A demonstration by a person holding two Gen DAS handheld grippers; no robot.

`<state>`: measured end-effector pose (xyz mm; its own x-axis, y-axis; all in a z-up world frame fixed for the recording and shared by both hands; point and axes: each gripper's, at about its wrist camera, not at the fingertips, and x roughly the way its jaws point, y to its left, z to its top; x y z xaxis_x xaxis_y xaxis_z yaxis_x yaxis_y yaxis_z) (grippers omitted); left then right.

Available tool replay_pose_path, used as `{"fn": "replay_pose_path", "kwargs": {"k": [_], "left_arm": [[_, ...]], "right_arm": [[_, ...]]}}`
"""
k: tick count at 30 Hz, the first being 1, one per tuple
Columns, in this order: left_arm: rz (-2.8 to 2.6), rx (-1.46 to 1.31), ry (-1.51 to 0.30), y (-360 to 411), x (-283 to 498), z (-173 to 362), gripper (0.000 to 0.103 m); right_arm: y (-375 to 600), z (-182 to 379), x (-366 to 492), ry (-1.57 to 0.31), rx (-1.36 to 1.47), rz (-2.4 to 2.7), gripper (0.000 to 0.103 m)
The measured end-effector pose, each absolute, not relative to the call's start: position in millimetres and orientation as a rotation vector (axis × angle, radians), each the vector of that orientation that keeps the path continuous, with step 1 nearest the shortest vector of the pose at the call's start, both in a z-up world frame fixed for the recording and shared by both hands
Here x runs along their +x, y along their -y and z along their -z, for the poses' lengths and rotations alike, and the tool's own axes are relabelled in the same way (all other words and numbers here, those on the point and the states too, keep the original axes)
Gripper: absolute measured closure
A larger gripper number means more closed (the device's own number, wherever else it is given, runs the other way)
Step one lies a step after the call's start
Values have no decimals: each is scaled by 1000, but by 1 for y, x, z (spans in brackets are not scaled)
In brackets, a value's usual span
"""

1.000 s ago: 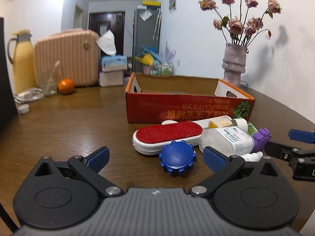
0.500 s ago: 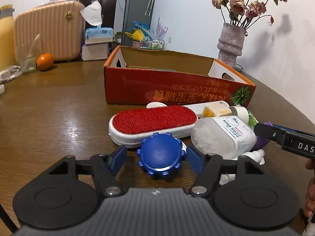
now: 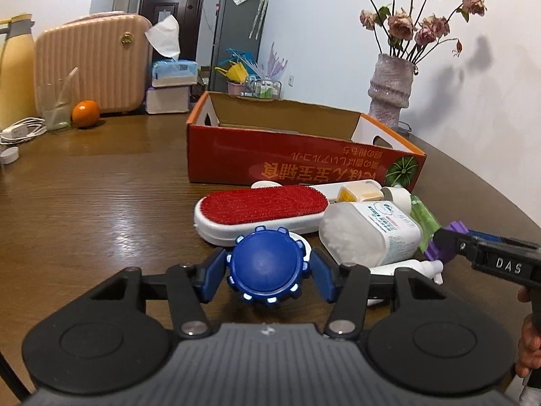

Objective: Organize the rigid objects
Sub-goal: 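Grasp the blue cap with the left tool while the right tool grasps the purple cap, then carry both caps into the cardboard box and open both tools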

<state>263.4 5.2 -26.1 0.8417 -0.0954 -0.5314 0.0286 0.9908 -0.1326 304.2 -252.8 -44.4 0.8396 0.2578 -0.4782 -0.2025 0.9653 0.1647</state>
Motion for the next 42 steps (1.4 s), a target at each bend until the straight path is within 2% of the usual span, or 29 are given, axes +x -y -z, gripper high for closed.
{"fn": "replay_pose_path", "kwargs": {"k": [13,25,30,34,38,42], "left_arm": [[41,-140,-513,-4,191,14,47],[52,-105,-456,-2,175,2,47],[14,-92,-408,-14,206,-12,47],[23,-28,-339,-20,260,-39,47],[27,29,-361,-22,339,-52,47],[47,14,-446,-30,418,-52,47]], "right_arm": [[268,33,227,-452,105,-162,54],[271,19,196,-409,94,-161,54],[269,5,216,-399,67,-196,54],[267,-16,258,-382,48,-253,54],[258,-40,330,-387,-29,-334,53],[246,-45,420,-517,-87,-392,53]]}}
